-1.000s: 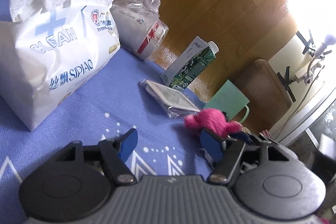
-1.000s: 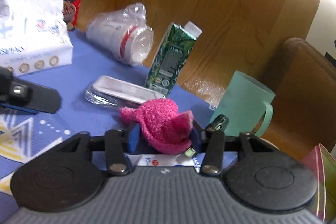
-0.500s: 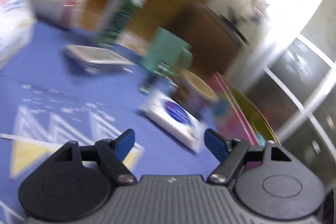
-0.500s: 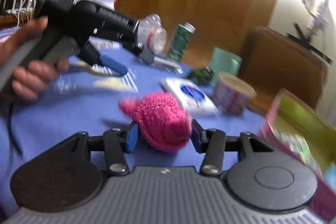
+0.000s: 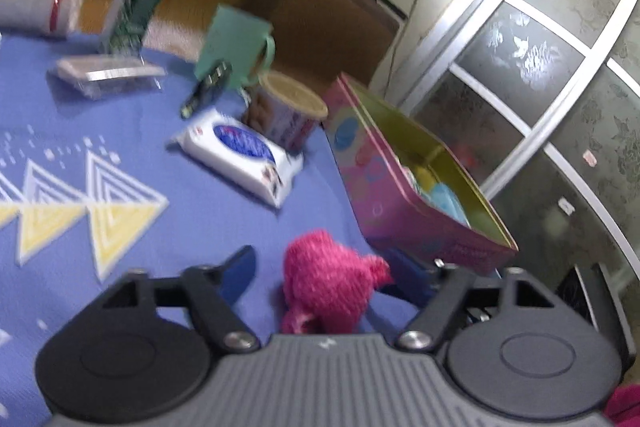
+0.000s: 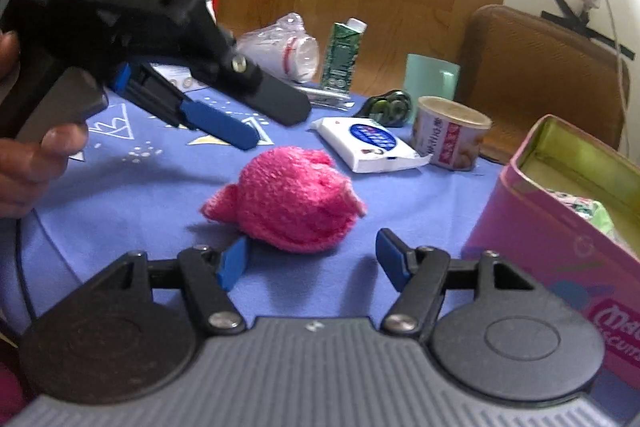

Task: Organize soft objects
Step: 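Carry the pink toy into the tin and open the right gripper, then move the right gripper to the green tape dispenser and grasp it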

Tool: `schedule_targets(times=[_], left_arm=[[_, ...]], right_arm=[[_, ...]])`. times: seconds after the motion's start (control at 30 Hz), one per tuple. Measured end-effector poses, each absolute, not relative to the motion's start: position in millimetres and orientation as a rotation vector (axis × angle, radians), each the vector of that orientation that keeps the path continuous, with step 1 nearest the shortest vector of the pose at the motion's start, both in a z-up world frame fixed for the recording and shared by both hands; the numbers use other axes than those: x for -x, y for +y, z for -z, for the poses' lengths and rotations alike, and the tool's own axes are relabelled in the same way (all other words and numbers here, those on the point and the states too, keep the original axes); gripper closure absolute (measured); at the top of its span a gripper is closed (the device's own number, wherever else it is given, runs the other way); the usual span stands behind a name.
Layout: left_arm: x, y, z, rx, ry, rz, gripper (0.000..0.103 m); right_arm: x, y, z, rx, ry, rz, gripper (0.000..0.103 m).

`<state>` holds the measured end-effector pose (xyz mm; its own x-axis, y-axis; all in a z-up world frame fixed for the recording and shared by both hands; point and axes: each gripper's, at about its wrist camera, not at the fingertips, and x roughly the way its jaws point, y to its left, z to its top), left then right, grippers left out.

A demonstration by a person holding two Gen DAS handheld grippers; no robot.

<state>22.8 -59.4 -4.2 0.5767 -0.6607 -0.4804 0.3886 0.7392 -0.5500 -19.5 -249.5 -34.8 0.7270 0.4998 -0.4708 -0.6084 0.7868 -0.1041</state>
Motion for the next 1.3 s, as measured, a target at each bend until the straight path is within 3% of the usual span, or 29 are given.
schedule_targets(times=[0.03,0.07,0.13,0.4,0.63,0.67,0.73,0.8,0.83,0.87,1.3], left_arm=[[-25.0,-64.4,8.2,0.408,0.754,0.652,0.058],[-25.1,-70.9,10.7,0.390,0.767,0.643,0.058],[-23.7,-81.0,6.4,0.346,0.746,0.640,0.058],[-46.1,-162.8,-47.3,0.180,0.648,0.800,0.057],[-77.1,-263.5,-54.2,0.075,0.657,0.910,0.055],[-81.5,-276.6,-52.0,0.057,0.669,0.906,0.053],[-86.8,-297.7,-46.2,-0.002,0.684,0.847,0.034],[-86.5,-307.0,-42.4,-0.044,0.667,0.807,0.025],[-85.8,-307.0,-42.7,-0.038,0.658,0.798,0.020],[-84.8,-304.9,-43.6,-0.024,0.651,0.794,0.018],[-71.2,-234.9,-50.1,0.093,0.564,0.700,0.017]], right_arm=[[18.1,-249.3,34.5,0.248,0.447,-0.631,0.040],[17.3,-249.4,34.2,0.234,0.454,-0.644,0.052],[17.0,-250.6,33.5,0.224,0.448,-0.616,0.055],[30.7,-303.2,10.5,0.115,0.260,-0.407,0.055],[21.7,-373.8,-2.6,0.025,0.256,-0.179,0.055],[17.7,-383.0,-2.4,0.012,0.268,-0.146,0.055],[9.8,-394.2,-2.1,-0.001,0.289,-0.086,0.053],[1.2,-404.0,-0.2,-0.001,0.300,-0.004,0.040],[-0.5,-409.5,0.6,-0.010,0.291,0.030,0.028],[-0.2,-415.5,1.3,-0.030,0.282,0.038,0.024],[15.9,-405.5,-2.2,-0.026,0.148,0.023,0.025]])
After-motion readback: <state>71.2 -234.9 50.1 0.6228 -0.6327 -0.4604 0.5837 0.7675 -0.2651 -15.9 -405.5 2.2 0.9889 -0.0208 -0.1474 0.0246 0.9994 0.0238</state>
